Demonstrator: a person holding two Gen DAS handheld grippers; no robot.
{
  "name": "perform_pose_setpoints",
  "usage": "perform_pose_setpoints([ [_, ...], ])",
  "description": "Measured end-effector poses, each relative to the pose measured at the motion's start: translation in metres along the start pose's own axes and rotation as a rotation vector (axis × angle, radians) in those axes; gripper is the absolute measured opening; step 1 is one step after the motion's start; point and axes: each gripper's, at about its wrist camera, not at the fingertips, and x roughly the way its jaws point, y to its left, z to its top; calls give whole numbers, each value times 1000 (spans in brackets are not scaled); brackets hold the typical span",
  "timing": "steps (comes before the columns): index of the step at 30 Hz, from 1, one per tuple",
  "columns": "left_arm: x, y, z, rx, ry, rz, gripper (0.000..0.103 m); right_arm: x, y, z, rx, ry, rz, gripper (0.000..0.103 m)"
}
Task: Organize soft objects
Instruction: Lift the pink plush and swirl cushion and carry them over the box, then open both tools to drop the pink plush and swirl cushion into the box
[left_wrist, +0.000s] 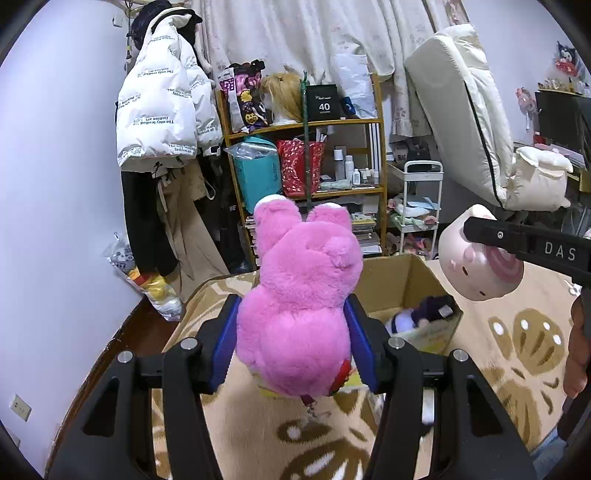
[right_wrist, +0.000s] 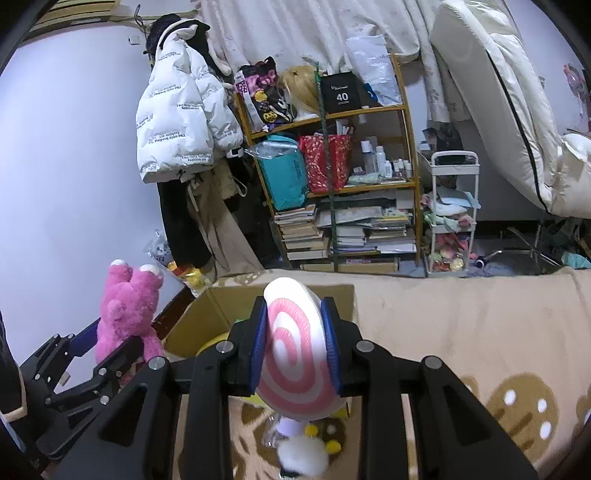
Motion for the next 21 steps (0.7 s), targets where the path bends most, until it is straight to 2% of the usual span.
perform_pose_setpoints([
  [10, 48, 8, 16, -29, 58, -4, 54, 35, 6, 13, -13, 23, 38, 31],
  [14, 65, 7, 14, -15, 90, 5, 55, 48, 6, 14, -16, 37, 51, 32],
  [21, 90, 7, 1, -25, 150, -22, 55, 69, 2, 8, -17, 71, 47, 33],
])
